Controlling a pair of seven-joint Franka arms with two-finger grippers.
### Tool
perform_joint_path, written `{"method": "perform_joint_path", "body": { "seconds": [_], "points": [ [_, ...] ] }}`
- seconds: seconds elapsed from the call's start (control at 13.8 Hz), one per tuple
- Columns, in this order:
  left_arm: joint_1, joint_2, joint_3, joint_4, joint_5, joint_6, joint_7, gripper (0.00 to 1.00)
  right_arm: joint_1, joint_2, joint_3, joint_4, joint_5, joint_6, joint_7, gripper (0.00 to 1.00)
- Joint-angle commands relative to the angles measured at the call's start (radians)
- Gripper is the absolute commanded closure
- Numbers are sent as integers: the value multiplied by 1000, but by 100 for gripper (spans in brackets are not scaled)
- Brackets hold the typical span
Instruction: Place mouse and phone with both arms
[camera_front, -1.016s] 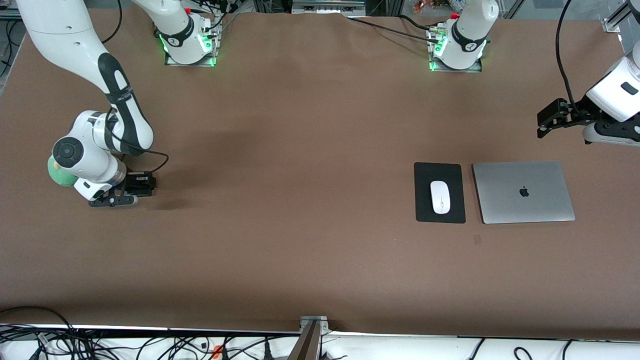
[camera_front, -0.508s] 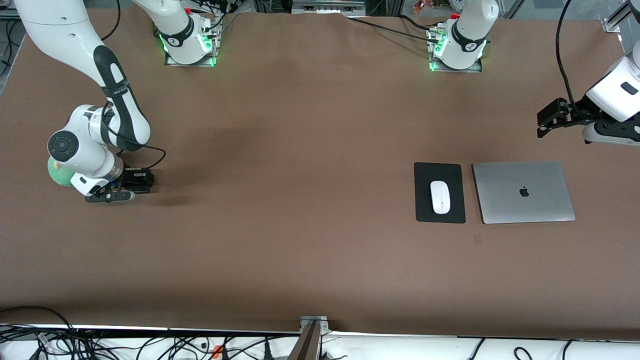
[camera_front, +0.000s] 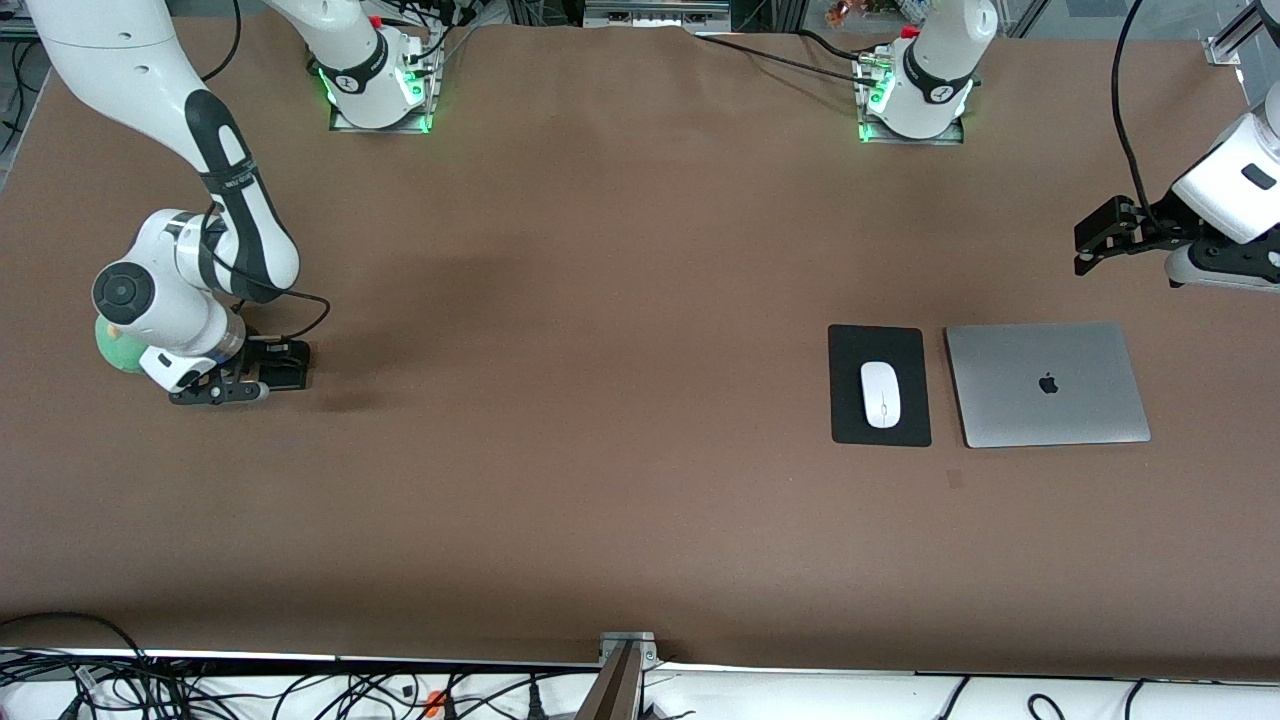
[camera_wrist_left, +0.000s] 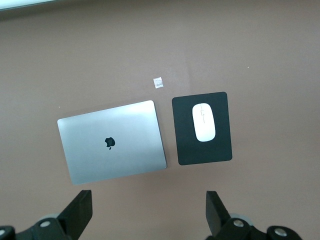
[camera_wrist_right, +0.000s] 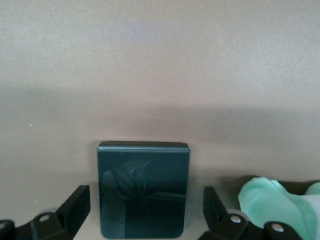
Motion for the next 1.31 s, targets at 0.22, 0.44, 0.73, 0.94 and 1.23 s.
{"method": "perform_joint_path", "body": {
  "seconds": [0.22,0.44,0.73,0.94,1.23],
  "points": [
    [-2,0,0,21,11,-26,11,0,-10,-82,42,294,44,-564,97,0],
    [-2,0,0,20,11,-33,13,0,-10,-194,72,305,42,-613,98,0],
    [1,0,0,21,11,-35,13,0,-54,-384,140,306,18,-751,177,0],
    [1,-2,0,20,11,-35,13,0,-77,-459,144,314,-24,-816,183,0],
    [2,-2,0,20,11,-35,20,0,-93,-490,143,407,-25,-949,183,0]
  ]
}}
